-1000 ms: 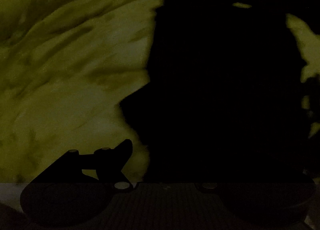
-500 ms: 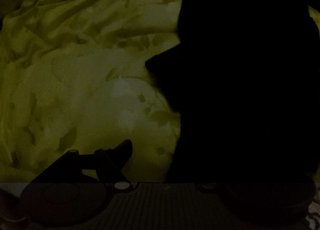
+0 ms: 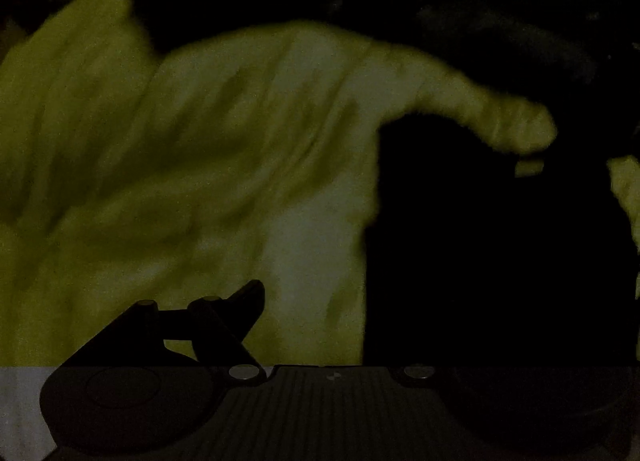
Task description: Fold large clothes
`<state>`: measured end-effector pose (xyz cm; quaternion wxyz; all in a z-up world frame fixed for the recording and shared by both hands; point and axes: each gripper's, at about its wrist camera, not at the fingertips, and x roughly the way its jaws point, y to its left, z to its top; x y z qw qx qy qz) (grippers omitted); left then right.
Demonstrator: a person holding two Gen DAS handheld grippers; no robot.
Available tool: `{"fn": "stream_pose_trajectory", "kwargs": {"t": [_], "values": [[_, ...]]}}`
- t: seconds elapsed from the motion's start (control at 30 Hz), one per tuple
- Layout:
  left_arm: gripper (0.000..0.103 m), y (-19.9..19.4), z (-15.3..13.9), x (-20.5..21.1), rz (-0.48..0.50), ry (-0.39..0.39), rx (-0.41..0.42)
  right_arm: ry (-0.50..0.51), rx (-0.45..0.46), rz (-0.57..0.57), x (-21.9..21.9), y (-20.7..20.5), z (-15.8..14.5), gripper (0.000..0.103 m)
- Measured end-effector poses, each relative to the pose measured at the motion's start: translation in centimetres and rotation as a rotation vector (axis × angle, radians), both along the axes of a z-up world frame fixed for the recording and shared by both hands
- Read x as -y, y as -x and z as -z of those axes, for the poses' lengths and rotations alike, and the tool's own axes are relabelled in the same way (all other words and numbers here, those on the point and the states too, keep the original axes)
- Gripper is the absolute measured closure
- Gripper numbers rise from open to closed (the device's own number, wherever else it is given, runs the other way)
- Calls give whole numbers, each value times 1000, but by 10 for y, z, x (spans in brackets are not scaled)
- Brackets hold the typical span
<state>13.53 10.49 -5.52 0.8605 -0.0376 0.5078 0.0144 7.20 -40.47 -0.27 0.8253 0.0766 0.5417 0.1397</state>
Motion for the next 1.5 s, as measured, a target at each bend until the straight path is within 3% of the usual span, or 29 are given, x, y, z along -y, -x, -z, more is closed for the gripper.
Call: {"fn": "stream_pose_trajectory", "kwargs": {"t": [0.23,0.33,0.47,0.63,0.67,0.73,0.77,0.8,0.87,0.9,0.93,1.0,1.2,1.33,1.5], "values": [[0,-102,11,32,195,11,87,69,104,79,2,-115,-6,28],[0,-129,28,49,280,-52,95,120,129,58,-7,-151,2,28],[0,-151,48,51,309,-62,88,220,170,-23,-33,-185,20,30],[0,-147,60,57,427,-71,124,251,140,-42,-47,-212,46,37],[0,-145,61,60,450,-89,128,263,132,-36,-48,-216,52,39],[13,-139,61,65,466,-144,132,291,120,-27,-51,-221,58,50],[16,-137,59,64,463,-152,138,289,119,-20,-52,-221,59,68],[24,-134,56,61,455,-140,144,277,122,-15,-53,-221,58,91],[41,-131,49,56,427,-123,144,264,147,-12,-54,-216,52,92],[56,-128,42,50,409,-107,146,261,168,-19,-55,-212,47,92],[62,-125,36,45,395,-86,152,252,187,-27,-55,-207,42,92],[63,-116,22,37,375,-29,168,212,205,-28,-51,-197,31,93],[65,-68,-12,32,385,0,198,87,259,-47,-27,-146,-13,93],[65,-5,-32,25,352,23,189,33,274,-85,-4,-93,-38,94],[65,87,-38,18,250,72,103,19,253,-156,15,-12,-50,94]]}}
